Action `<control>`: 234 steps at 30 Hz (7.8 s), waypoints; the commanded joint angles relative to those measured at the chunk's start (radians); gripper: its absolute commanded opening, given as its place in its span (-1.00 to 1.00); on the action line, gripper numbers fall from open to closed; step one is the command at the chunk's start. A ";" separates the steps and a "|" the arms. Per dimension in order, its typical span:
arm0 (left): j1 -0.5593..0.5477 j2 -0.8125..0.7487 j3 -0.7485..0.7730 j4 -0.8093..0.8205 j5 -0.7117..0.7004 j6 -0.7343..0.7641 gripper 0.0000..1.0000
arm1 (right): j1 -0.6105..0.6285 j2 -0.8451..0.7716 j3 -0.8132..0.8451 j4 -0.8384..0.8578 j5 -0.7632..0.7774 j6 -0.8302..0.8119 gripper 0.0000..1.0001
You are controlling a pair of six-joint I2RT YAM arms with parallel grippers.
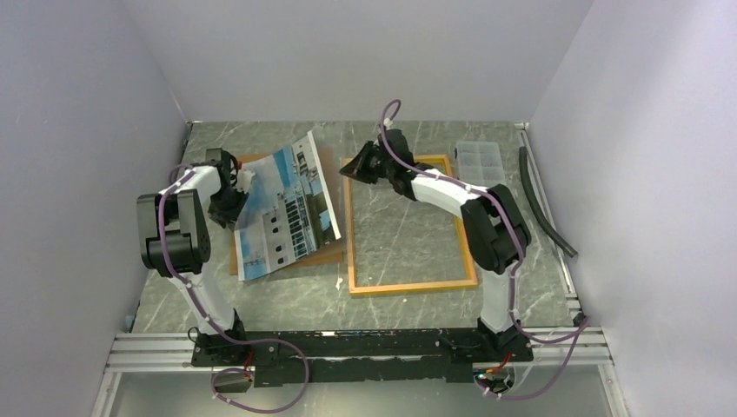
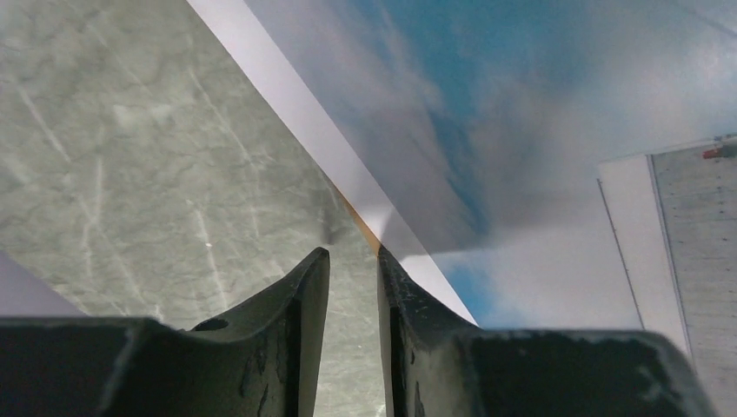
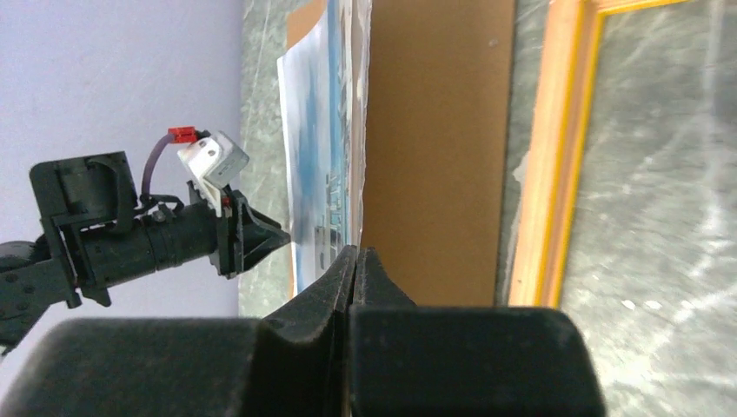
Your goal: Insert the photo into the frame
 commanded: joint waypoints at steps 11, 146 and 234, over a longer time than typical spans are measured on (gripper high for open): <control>-0.001 -0.049 0.126 0.013 -0.054 0.044 -0.20 | -0.178 -0.349 0.001 -0.353 -0.055 -0.171 -1.00; -0.650 0.208 0.263 0.087 0.128 -0.374 -0.23 | -0.491 -0.968 -0.513 -0.693 -0.121 -0.237 -1.00; -0.344 0.133 0.300 -0.006 0.420 -0.300 -0.14 | -0.476 -0.579 -0.823 0.485 -0.568 0.133 -1.00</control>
